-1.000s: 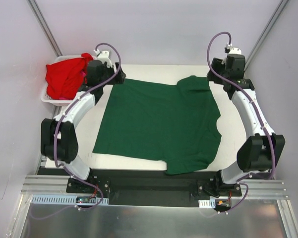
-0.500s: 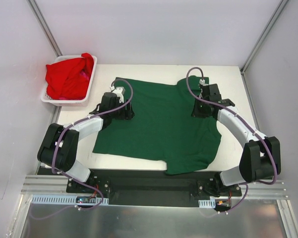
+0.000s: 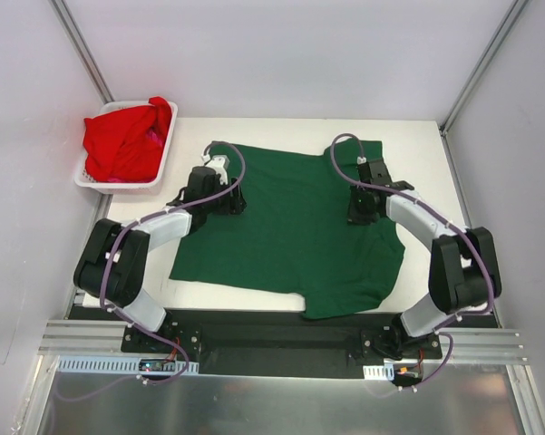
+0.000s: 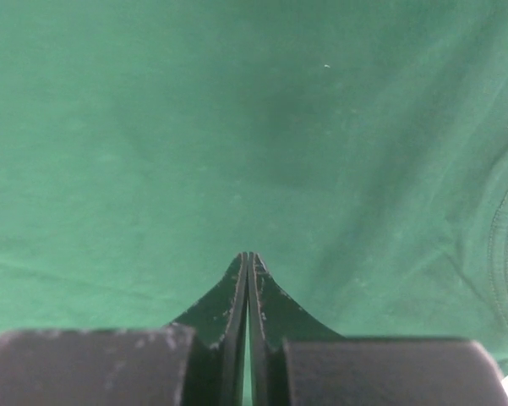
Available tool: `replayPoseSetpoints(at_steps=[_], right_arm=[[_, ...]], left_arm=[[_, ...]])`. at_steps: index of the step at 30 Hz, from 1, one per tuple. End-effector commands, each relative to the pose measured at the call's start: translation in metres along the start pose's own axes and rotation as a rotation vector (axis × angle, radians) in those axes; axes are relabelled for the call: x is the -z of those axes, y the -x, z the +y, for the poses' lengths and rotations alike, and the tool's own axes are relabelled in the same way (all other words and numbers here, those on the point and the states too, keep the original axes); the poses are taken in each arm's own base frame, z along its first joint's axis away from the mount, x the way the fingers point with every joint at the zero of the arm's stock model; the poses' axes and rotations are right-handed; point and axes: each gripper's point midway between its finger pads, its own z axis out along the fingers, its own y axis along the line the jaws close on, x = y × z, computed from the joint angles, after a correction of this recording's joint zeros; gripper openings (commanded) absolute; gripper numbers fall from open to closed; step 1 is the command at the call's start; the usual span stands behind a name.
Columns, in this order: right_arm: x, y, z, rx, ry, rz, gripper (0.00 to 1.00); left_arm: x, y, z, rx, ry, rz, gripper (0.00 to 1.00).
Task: Fold and stack the t-shirts
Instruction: Flatten the tshirt out
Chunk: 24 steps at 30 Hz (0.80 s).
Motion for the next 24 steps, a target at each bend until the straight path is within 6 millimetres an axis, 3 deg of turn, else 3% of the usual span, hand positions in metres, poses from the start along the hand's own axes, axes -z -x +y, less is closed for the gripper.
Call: replayPoseSetpoints(at_steps=[1,9,24], right_arm=[[-0.011,0.023,-0.004,0.003,-0.054,-0.03,0.01],[-0.035,0.044,-0.008,-0.029,-0.053,0.0,0.01],[-0.055,0.063,-0.027,-0.065,-0.025,0.074,0.01]], left_arm=[[-0.017,0.02,-0.001,-0.029,0.011,-0.039,0.63],[-0.032,0.024,0.005,-0.057,0.034,-0.006,0.61],[-0.044,0.022,0.024,-0.036,0.046,0.056,0.59]])
